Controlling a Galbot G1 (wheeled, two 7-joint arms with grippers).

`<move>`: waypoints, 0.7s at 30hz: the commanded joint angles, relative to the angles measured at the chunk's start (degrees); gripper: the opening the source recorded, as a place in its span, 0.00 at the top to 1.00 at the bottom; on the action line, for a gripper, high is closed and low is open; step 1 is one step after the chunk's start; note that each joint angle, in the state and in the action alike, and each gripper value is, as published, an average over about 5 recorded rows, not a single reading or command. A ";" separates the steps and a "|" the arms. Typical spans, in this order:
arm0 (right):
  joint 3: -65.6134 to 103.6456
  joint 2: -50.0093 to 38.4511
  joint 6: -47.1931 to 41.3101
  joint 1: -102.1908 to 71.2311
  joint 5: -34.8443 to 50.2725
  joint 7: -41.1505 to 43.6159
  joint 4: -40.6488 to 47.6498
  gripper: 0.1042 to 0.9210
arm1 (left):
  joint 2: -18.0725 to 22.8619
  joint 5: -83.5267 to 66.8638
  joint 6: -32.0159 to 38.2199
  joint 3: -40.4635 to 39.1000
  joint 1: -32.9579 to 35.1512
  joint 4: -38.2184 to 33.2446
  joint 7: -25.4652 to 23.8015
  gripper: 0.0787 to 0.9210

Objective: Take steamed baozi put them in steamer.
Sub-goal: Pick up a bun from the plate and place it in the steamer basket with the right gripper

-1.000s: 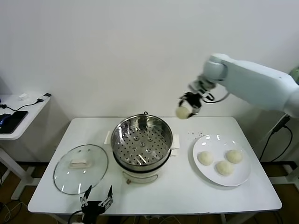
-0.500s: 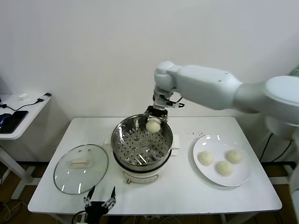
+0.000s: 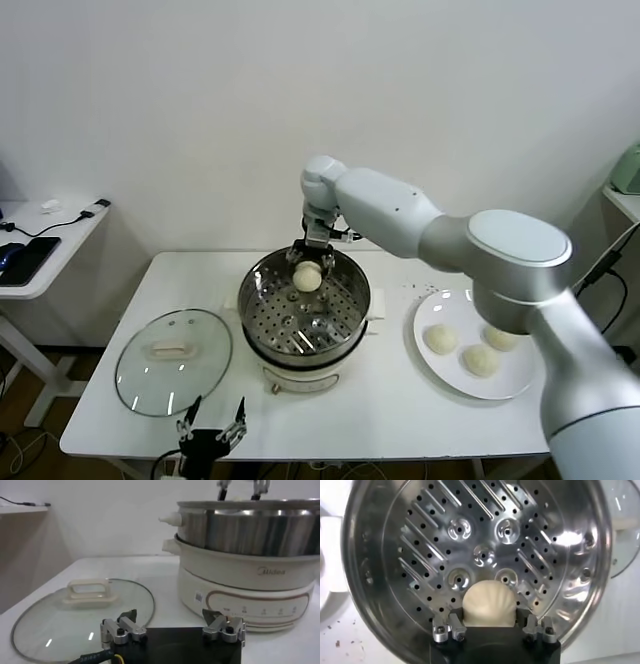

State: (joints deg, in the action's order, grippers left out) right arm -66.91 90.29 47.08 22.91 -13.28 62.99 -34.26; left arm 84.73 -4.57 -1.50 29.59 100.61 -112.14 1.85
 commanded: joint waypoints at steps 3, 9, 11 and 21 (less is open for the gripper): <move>2.93 3.26 2.92 -3.03 -4.20 -2.03 6.85 0.29 | -0.34 -1.29 0.05 0.15 -0.07 -1.52 0.06 0.12; 1.55 1.73 2.92 -0.21 -0.63 -0.66 5.08 0.15 | -0.57 -1.75 0.20 0.43 0.35 -2.11 0.06 0.12; -0.64 0.11 2.92 1.87 4.43 0.56 3.24 0.13 | -0.68 -1.80 0.22 0.57 0.47 -2.25 0.06 0.12; -14.32 -11.38 -3.76 15.90 36.40 6.11 -9.29 0.12 | -1.15 -1.77 0.68 1.86 0.75 -2.30 0.22 0.12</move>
State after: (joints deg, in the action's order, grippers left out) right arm -72.77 86.15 47.19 29.47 1.46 65.76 -36.40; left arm 83.73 -6.19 -0.97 30.97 101.17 -114.09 2.03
